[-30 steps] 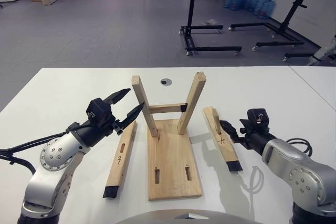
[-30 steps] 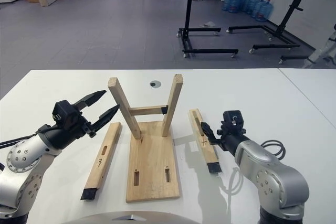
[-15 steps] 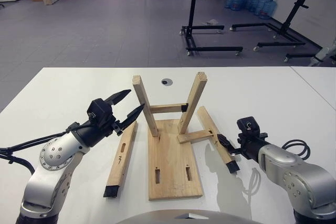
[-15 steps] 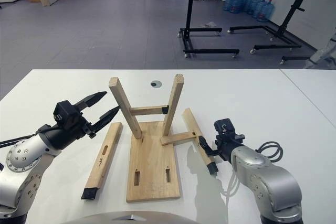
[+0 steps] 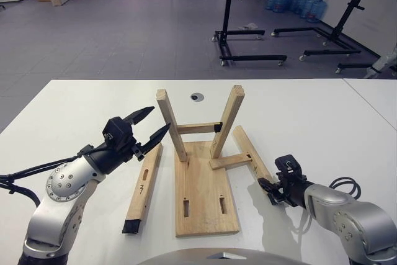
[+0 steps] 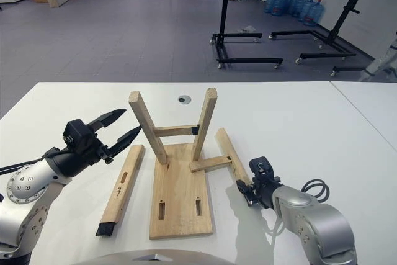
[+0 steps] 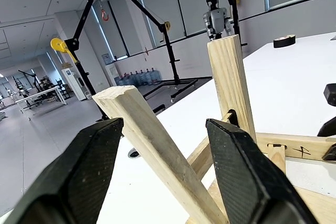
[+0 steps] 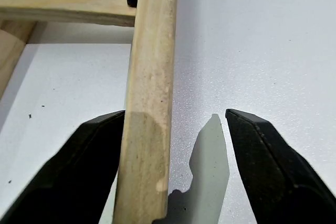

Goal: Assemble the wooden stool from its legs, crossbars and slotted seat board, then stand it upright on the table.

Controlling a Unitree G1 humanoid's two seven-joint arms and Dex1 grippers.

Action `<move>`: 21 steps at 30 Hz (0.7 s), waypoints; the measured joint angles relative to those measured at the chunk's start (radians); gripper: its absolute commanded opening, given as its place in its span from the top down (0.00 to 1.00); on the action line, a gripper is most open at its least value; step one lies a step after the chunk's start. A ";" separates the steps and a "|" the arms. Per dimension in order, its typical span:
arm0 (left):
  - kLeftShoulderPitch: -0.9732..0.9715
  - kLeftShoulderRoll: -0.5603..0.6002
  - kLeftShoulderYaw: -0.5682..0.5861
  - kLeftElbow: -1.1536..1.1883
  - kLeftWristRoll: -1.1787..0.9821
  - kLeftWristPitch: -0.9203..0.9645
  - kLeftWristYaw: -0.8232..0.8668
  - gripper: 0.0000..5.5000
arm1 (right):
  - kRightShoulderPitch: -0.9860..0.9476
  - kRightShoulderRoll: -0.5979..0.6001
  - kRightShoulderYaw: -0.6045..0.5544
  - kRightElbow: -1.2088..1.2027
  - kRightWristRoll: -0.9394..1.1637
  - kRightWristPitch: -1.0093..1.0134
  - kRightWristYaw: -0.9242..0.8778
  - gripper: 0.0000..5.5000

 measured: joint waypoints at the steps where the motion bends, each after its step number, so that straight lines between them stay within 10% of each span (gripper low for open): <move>1: -0.003 0.000 0.000 0.000 0.000 0.000 0.000 0.47 | 0.000 0.000 0.000 0.006 0.000 0.005 0.006 0.51; 11: -0.016 0.000 0.001 0.013 0.001 -0.006 -0.009 0.47 | -0.080 0.062 -0.102 0.097 0.029 0.000 0.078 0.81; 21: -0.047 0.000 0.036 0.065 -0.023 -0.035 -0.042 0.47 | -0.353 0.100 -0.395 0.458 0.094 -0.203 0.153 0.81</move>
